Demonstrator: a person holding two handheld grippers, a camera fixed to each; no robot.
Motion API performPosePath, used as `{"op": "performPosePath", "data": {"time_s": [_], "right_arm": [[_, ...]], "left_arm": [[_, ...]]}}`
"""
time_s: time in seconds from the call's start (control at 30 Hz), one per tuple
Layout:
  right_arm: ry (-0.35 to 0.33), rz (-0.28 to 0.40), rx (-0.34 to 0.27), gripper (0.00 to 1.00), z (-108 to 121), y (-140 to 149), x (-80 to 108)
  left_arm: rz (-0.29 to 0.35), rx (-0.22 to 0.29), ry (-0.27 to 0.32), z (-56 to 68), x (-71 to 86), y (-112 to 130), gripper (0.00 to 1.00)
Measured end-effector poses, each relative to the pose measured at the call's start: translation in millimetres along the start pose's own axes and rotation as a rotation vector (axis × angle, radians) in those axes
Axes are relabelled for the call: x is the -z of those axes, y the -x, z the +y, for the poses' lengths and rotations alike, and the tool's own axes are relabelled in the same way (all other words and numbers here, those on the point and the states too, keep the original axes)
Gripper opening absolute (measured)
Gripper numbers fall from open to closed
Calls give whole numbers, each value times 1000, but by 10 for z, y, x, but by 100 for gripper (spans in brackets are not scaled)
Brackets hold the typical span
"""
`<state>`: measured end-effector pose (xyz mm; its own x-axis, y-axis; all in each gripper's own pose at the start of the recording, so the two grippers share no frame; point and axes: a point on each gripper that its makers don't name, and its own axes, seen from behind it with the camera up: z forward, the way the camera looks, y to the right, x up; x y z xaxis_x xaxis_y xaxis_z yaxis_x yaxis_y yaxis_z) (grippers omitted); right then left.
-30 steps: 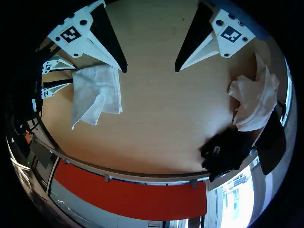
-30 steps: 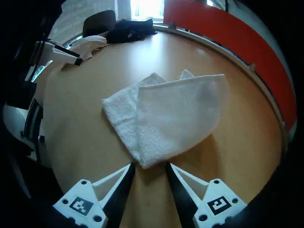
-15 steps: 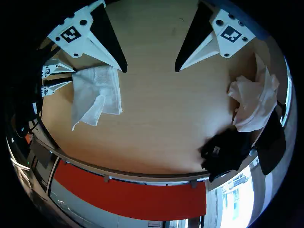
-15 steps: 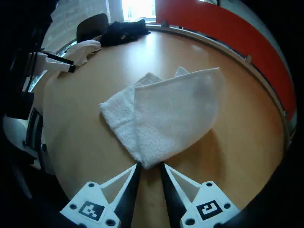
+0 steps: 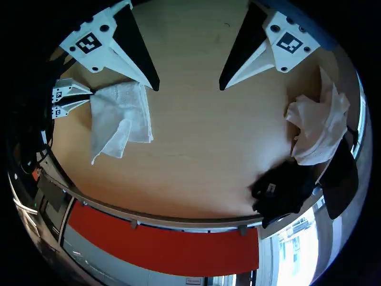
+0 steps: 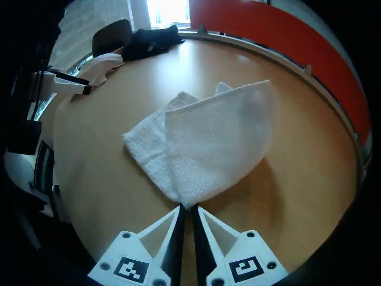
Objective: Fold towel
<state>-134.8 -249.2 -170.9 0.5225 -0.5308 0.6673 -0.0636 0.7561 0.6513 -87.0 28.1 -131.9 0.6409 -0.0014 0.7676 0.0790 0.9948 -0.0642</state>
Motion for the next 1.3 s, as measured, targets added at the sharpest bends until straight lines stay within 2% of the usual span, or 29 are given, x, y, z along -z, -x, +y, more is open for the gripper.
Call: {"op": "performPosePath", "data": {"time_s": [0.17, 0.37, 0.57, 0.77, 0.97, 1.17, 1.3], "right_arm": [[7, 12, -5, 7, 53, -36, 4], [24, 34, 42, 6, 152, -181, 98], [75, 103, 143, 6, 326, -641, 334], [145, 180, 256, 6, 567, -1222, 656], [201, 230, 399, 6, 712, -1691, 1011], [212, 237, 550, 6, 684, -1889, 1262], [209, 217, 603, 6, 680, -1881, 1332]], "left_arm": [[1, 1, -2, -9, 2, 0, 93], [1, -2, -2, -6, -5, 4, 93], [9, -1, 2, 20, -10, -28, 93], [21, -1, 7, 66, 2, -82, 93], [33, -6, 11, 104, 16, -129, 93], [41, -3, 17, 131, 21, -165, 93], [47, -7, 21, 151, 19, -199, 93]]}}
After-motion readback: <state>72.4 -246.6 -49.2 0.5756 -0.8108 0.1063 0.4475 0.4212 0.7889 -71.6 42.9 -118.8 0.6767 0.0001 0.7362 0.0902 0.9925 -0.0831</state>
